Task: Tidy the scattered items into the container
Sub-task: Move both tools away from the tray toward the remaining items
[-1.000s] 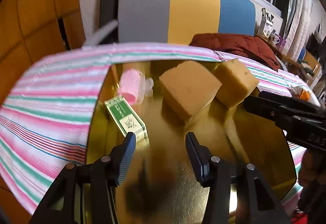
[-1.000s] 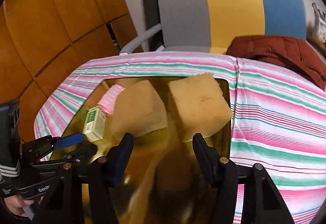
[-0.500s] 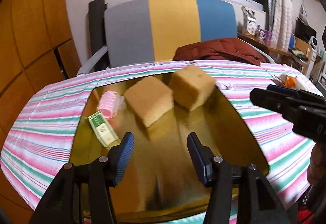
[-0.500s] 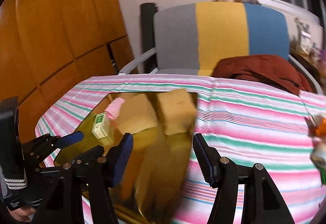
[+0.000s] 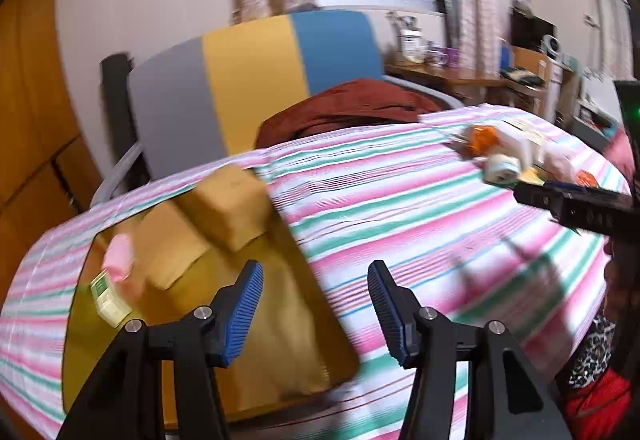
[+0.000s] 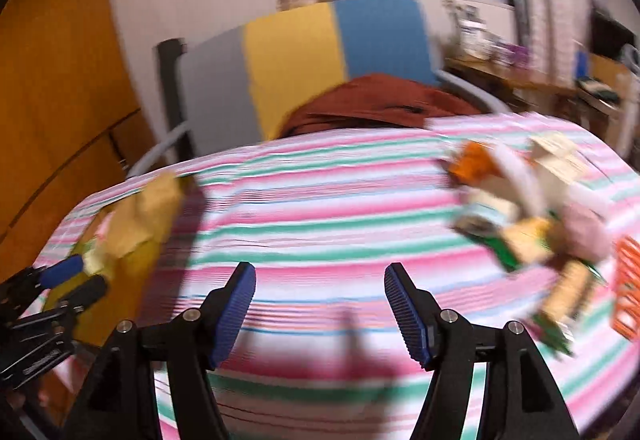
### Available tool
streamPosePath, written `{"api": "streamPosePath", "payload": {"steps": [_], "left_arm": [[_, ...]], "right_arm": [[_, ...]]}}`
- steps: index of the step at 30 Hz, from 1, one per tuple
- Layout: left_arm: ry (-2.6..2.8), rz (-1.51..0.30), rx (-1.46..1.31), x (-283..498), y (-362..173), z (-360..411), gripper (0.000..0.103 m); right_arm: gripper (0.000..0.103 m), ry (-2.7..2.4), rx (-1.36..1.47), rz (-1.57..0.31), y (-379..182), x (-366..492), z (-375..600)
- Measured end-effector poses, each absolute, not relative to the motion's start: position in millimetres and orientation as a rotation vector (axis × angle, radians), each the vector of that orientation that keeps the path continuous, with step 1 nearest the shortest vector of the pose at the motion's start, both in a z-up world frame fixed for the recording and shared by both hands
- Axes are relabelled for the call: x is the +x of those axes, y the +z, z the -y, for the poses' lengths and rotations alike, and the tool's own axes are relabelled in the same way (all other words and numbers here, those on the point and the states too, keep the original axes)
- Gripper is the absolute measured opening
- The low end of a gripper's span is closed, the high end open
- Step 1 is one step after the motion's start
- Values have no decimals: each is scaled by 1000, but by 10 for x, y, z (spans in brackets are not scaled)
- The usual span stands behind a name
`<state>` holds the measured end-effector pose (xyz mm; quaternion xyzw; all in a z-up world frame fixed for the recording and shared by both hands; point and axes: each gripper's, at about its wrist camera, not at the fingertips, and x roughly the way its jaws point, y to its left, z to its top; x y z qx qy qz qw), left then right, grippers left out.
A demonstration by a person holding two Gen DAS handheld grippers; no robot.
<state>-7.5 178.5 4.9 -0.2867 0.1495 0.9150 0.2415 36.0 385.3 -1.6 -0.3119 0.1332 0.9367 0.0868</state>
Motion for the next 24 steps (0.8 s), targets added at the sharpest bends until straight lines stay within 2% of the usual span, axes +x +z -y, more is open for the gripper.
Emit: {"api": "streamPosePath", "payload": {"steps": [4,9,16,20,24], "left_arm": [[2400,-446,-772,74,-66,-2082,55],[2304,-509,-812,183,-313,-2339,55],[2246,-552,-851,211,-519,-2488,55],[2238,-555,-867,175,-597,-2525,55],[2228,-543,-872,154,-645,-2553,55]], "right_arm": [[71,2661,-904,-458,-100,649,-4331],[82,2577,-891,-493,-94,912,-4696],[90,2524,-887,-661,30,1192,-5197],[95,2493,-980,-686,207,1180,-5503],[96,2274,-1142,-584,278,1079,-5897]]}}
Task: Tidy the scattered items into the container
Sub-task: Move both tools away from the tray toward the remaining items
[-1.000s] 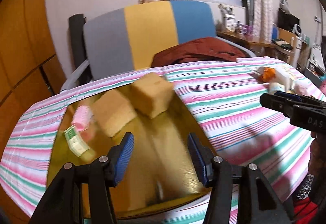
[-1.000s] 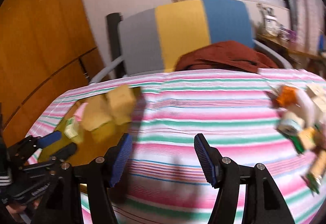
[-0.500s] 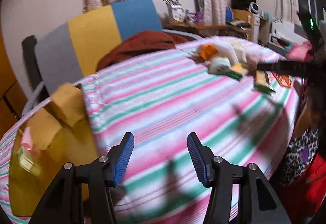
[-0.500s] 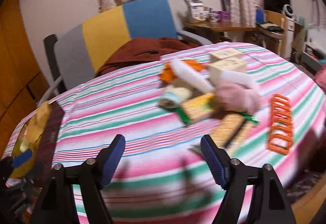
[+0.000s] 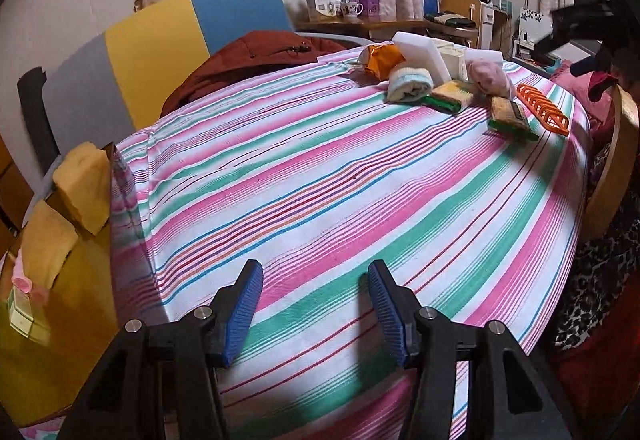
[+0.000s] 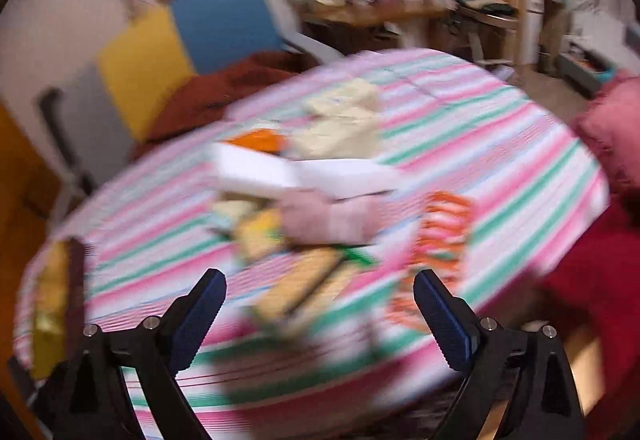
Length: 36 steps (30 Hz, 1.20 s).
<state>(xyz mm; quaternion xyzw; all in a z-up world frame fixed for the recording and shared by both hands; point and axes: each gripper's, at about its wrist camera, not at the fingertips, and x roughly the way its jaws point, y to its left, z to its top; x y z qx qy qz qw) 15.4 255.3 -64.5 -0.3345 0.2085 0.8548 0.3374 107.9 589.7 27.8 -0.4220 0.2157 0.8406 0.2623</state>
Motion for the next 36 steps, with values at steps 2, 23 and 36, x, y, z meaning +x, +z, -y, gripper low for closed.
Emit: {"api": "streamPosePath", "payload": {"steps": [2,23,36], "left_arm": [[2221,-532,-872,145,-658,-2549,56],[2242,-401,-877,55,-729,-2457,70],[2246,-428,-890,58,-694,-2516,65]], "right_arm": [[96,2167,-1223,-560,220,1018,-6103],[69,1774,-1544,-747,-513,662,-7036],[58,1801,-1623,-680,-464,689,-6965]]}}
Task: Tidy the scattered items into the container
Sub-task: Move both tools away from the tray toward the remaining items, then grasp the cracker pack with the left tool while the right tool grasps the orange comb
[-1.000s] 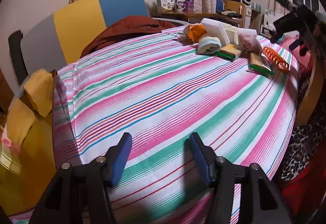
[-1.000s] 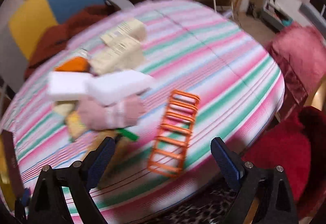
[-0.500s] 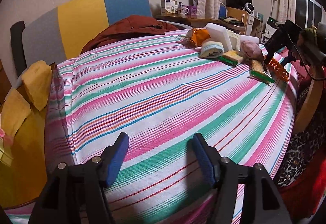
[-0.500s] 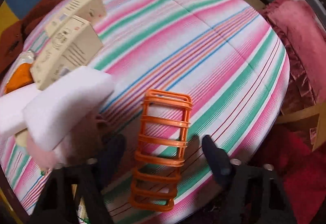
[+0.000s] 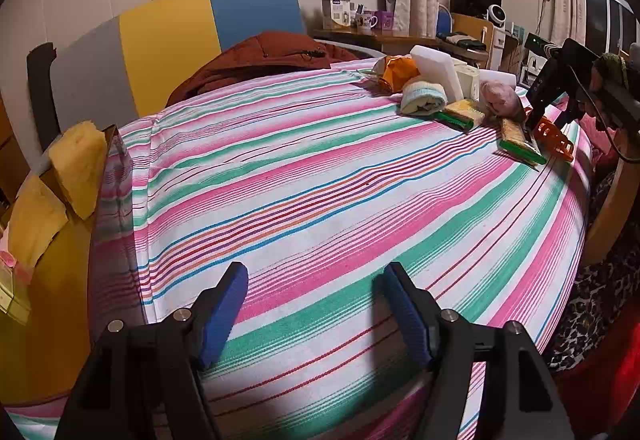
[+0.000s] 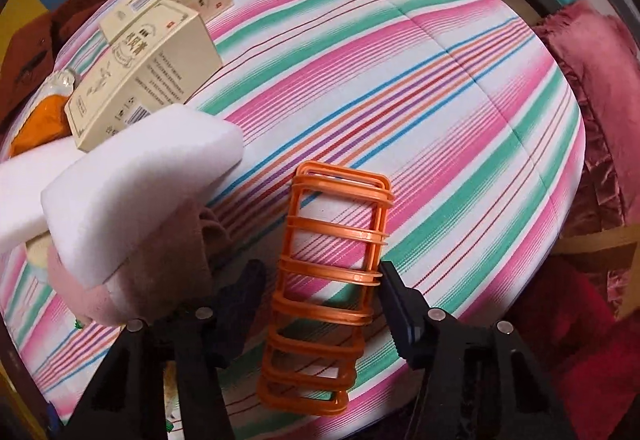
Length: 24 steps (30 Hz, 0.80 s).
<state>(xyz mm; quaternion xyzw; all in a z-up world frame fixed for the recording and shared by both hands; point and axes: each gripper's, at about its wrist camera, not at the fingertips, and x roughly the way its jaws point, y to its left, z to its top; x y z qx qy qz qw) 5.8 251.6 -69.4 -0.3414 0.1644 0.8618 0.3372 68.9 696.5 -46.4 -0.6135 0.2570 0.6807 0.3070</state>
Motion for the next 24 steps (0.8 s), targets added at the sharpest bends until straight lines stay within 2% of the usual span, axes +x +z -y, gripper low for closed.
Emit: {"api": "streamPosePath", "payload": {"steps": [1,3,4,7,14,24], "left_arm": [[2228,-437,-890,57,-682,-2547,57],[2192,-465,-883,67,-645,-2645,48],[2175,-473,-877,67,-621,-2706,47],[2119,-469,-842,79,-517,-2922,47],[1867,-465,-795,145,-278,-3721,48],[1659,-513,-735,331,-333,-4600,60]], "right_arm": [[58,1801,-1631,-670,-459,686,-6958],[57,1805,-1644,-642,-448,679,-6936],[57,1806,-1646,-644,-440,687,-6938],[52,1825,-1653,-628,-405,704,-6917],[52,1870,-1660,-601,-327,764,-6870],[52,1926,-1732,-642,-228,872,-6952]]}}
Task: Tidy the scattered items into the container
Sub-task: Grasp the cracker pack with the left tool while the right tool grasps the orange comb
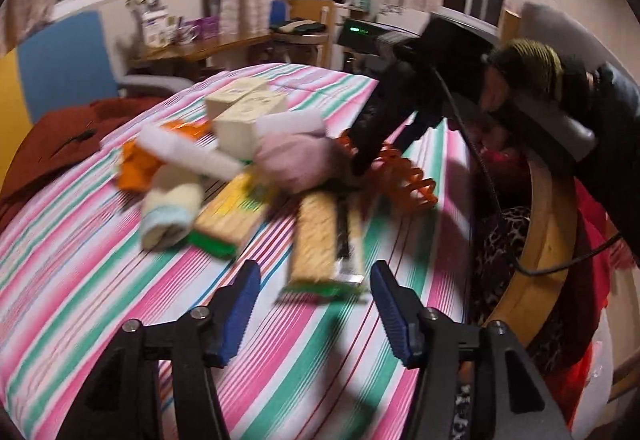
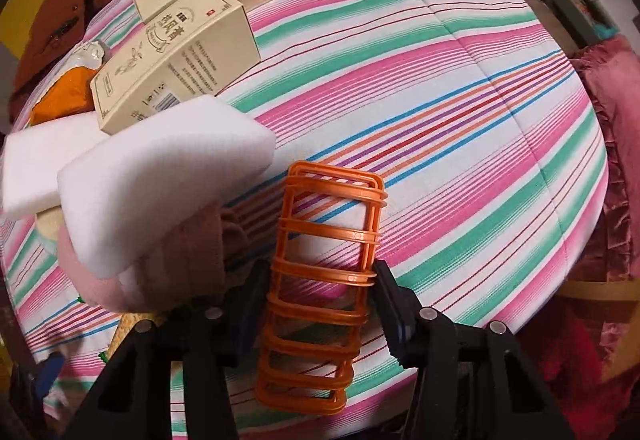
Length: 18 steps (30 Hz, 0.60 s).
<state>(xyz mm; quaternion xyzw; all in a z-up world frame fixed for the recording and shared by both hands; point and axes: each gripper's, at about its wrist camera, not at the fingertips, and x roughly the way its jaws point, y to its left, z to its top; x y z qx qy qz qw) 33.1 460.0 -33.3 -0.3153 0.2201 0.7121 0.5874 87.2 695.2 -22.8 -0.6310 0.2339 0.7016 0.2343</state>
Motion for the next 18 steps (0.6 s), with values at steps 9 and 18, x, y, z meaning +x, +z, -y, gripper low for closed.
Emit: {"api": "streamPosePath", "payload": {"steps": [9,18], "left_arm": [[1616,-603,-730,348,-482,-5044,60],[1599,-613,-780,237,-619,-5177,58]], "right_arm": [[54,1953,-1766,-618,-114,939,-6998],[55,1951,-1768,-624,-34,901,-7121]]}}
